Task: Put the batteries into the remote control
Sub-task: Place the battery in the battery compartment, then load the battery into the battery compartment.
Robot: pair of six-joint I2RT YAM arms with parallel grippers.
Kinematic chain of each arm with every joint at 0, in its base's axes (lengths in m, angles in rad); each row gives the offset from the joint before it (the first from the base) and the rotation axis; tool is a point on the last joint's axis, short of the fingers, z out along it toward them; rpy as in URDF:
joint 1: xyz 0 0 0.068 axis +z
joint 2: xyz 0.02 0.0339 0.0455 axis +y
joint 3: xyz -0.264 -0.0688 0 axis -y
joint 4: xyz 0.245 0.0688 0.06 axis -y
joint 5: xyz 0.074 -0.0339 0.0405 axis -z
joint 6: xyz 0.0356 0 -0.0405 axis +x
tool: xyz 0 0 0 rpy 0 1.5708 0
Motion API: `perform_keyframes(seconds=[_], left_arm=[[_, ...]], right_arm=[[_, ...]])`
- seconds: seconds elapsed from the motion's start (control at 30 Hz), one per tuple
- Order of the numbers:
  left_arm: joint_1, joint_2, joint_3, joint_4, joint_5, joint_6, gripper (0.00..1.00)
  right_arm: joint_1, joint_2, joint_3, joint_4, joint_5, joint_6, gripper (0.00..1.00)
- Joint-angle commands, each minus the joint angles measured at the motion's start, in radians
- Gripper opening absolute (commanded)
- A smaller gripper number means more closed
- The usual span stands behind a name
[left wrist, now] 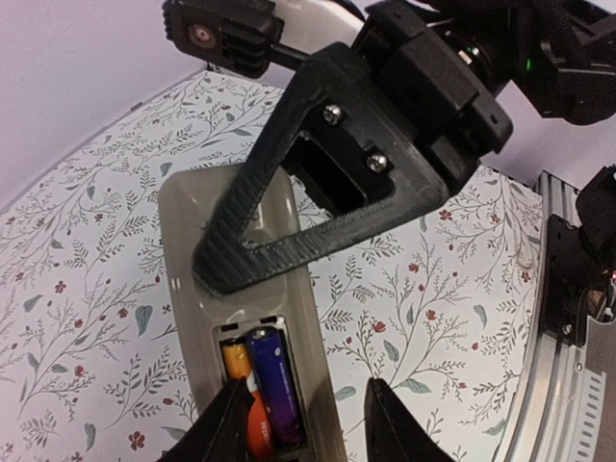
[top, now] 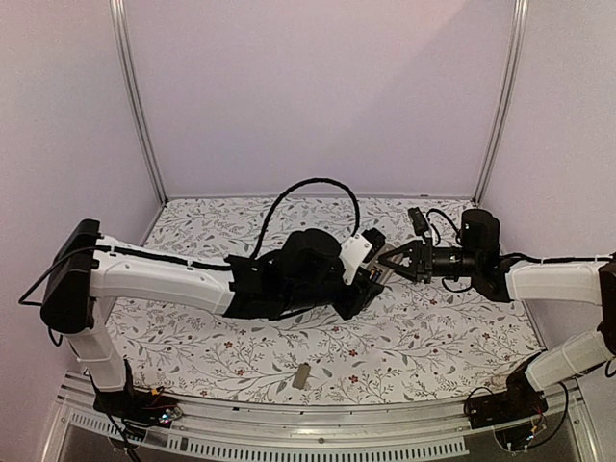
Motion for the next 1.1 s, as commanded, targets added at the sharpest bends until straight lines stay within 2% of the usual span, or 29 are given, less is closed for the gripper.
perform_keyframes(seconds=[0.0, 0.13, 0.23, 0.33, 0.43, 0.53, 0.83, 0.93, 1.07], left_arm=[[0.009, -0.033, -0.046, -0.064, -0.085, 0.005, 0.43], [0.008, -0.061, -0.067, -0.038, -0.096, 0.009, 0.45], [0.008, -0.103, -0.105, 0.003, -0.066, -0.008, 0.55], [0.007, -0.131, -0.111, -0.01, -0.038, -0.032, 0.73], [0.009, -0.161, -0.136, -0.011, -0.035, -0.091, 0.98], [0.016, -0.194, -0.198, 0.05, -0.035, -0.197, 1.0], [0.042, -0.219, -0.411, 0.436, -0.038, -0.623, 1.0], [0.049, -0.192, -0.425, 0.512, -0.025, -0.744, 1.0], [0.042, -0.144, -0.416, 0.585, -0.015, -0.816, 1.0]], right_arm=[[0.002, -0.003, -0.001, 0.068, -0.053, 0.016, 0.0], [0.002, 0.004, -0.004, 0.068, -0.05, 0.014, 0.0], [0.003, 0.014, -0.004, 0.068, -0.045, 0.011, 0.0], [0.002, 0.02, -0.005, 0.068, -0.033, -0.001, 0.0], [0.001, 0.026, 0.002, 0.07, -0.023, -0.008, 0.0], [0.001, 0.022, 0.011, 0.07, -0.003, -0.01, 0.0], [0.001, 0.012, 0.05, 0.087, 0.053, 0.006, 0.0], [0.003, 0.015, 0.052, 0.107, 0.061, 0.018, 0.0], [0.008, 0.016, 0.052, 0.119, 0.074, 0.029, 0.0]])
